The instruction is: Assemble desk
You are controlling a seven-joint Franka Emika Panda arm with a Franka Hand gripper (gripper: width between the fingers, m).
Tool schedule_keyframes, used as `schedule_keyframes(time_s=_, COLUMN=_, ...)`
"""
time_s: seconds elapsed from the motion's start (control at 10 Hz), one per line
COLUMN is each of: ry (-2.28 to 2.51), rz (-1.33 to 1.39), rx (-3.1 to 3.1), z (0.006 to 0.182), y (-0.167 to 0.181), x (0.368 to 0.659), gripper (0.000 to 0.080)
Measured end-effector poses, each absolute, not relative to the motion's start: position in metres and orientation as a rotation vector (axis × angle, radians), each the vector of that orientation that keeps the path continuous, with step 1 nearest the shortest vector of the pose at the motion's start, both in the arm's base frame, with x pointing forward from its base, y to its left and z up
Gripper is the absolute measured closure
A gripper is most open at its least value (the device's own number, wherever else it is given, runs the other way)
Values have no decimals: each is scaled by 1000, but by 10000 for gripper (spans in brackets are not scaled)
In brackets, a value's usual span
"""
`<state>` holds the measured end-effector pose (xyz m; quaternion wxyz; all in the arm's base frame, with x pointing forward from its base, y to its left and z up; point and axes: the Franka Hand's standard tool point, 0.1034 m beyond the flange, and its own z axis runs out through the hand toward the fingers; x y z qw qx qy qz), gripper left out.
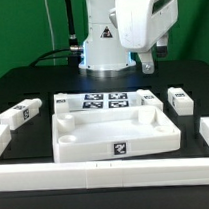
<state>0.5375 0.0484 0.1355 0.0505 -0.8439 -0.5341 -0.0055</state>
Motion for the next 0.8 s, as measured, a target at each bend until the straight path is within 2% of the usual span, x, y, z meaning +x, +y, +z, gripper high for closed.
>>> schedule_keyframes(time_s=0.6, ry=-1631, rz=-17, rx=-2568, z=134, y=46, x=537, gripper=150)
schedule_keyframes(time_s=0.8, ry=-1943, rz=-81, rx=-2404, z=120, y=23, x=529, gripper=150)
